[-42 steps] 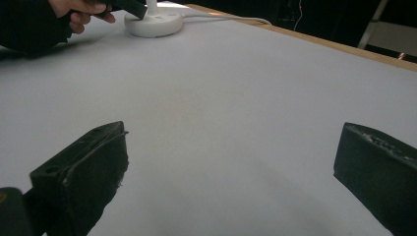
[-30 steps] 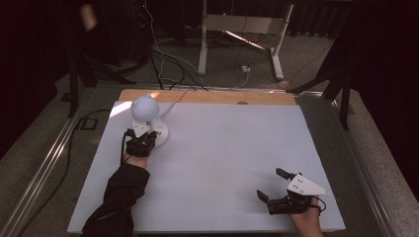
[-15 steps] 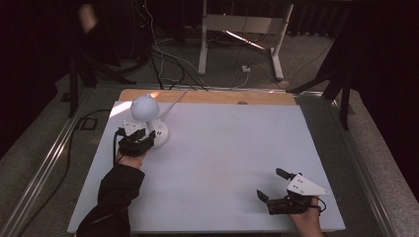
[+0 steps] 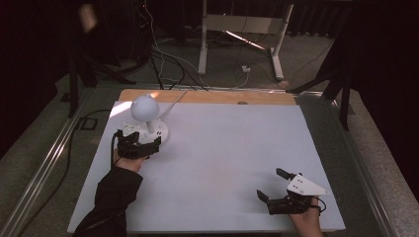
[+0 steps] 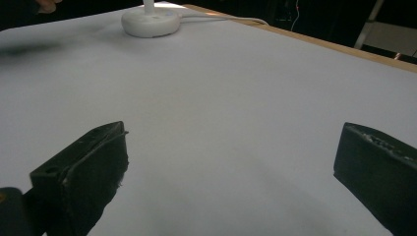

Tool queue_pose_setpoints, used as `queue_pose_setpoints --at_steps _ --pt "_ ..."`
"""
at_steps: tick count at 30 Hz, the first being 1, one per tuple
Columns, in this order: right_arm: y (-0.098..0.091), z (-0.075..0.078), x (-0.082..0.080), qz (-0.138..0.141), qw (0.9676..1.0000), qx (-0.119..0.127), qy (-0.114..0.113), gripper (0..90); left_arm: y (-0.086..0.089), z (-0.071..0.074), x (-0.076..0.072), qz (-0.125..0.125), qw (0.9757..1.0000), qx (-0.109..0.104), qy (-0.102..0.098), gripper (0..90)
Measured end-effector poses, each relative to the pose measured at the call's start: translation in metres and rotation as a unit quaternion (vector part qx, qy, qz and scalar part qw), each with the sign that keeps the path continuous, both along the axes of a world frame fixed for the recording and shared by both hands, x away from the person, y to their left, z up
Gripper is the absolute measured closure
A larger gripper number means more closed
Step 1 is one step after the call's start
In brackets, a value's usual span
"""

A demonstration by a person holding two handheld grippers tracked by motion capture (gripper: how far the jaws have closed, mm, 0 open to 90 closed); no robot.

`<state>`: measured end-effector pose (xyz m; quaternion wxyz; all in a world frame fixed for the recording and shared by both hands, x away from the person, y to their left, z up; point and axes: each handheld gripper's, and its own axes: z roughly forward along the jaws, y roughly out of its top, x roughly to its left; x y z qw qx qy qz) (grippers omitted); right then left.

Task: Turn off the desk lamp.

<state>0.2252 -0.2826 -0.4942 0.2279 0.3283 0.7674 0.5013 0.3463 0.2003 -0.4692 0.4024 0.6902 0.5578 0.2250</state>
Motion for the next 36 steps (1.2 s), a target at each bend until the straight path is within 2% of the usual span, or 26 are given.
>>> queue_pose_setpoints --at_steps 2,11,19,27,34,36 --pt "0.0 0.0 0.0 -0.001 1.0 -0.001 0.0 0.0 0.003 0.001 -0.003 -0.002 1.0 0.001 -0.004 0.7" --pt "0.001 0.0 0.0 -0.001 1.0 -0.003 0.001 0.0 0.012 0.003 -0.019 -0.009 1.0 -0.002 -0.003 0.6" --pt "0.001 -0.001 0.0 0.0 1.0 -0.003 0.003 0.0 0.012 0.0 -0.036 -0.031 0.9995 -0.001 0.003 0.5" --pt "0.002 -0.001 0.0 0.0 1.0 -0.002 0.005 0.0 0.011 -0.002 -0.055 -0.051 0.9987 0.002 0.001 0.5" --pt "0.002 -0.001 0.0 0.0 1.0 -0.003 0.005 0.0 0.012 -0.01 -0.067 -0.073 0.9973 0.002 0.01 0.6" --pt "0.002 -0.001 0.0 -0.001 1.0 -0.003 0.005 0.0 0.012 -0.012 -0.07 -0.076 0.997 0.009 0.012 0.5"
